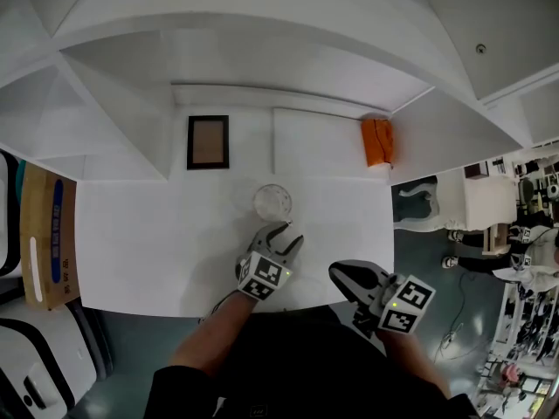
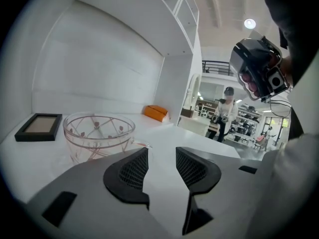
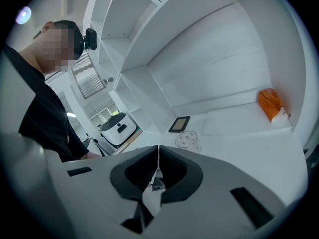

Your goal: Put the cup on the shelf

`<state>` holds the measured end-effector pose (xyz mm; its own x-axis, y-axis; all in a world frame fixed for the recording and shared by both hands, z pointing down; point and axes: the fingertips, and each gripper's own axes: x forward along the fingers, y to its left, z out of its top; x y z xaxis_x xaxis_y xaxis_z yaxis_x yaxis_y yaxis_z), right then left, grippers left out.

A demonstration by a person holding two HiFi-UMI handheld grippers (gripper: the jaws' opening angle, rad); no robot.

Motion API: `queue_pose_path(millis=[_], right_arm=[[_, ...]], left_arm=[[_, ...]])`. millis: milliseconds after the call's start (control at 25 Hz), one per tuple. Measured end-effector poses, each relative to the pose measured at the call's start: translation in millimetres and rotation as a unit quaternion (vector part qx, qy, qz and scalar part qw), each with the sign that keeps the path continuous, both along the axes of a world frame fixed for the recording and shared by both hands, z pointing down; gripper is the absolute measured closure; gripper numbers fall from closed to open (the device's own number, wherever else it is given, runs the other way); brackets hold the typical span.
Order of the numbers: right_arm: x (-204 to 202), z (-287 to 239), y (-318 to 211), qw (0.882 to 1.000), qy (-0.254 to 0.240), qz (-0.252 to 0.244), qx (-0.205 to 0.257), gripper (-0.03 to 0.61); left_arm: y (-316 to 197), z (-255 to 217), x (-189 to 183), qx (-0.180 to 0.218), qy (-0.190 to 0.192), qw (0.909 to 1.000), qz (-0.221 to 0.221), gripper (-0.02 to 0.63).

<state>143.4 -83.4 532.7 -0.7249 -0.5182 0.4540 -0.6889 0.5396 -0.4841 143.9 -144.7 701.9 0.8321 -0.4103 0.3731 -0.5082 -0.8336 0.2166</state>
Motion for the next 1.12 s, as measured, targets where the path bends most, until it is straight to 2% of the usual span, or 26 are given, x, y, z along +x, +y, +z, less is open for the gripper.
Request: queue_pose_path(millis=[200,320,440,520,680,960,1120], right_arm=[[-6,-1,2,1.000,0.009,-0.005,-0.006,0.561],[-10,-4,3,1.000,0.010,-0.008,-0.007,0.561],[-15,-4,8,0.999,0.017,-0.027,-0.012,0.561],[-14,-2,9,0.999,0.021,-0.040,-0.016,0.561],[-11,-5,4,0.998,0.020,-0.063,-0.010,0.561],[-13,-11,-2,0.994,0.014,-0.106,0.002,0.561],[-10,-13,-3,0.992,0.010,-0.122,0.008,0.561]], left_arm=[[-3,0,7,-0.011,0.014,0.9998,-0.013,0.392],[-9,-1,11,-0.018,0.022,0.9991,-0.031,0.388],[-18,2,10,-0.031,0.021,0.9969,-0.069,0.390],[-27,4,6,-0.039,0.017,0.9942,-0.099,0.426],[-42,2,-9,-0.048,0.023,0.9878,-0.146,0.547],[-29,-7,-33,-0.041,0.018,0.9855,-0.164,0.589],[-13,-10,-51,-0.044,0.017,0.9857,-0.161,0.589]])
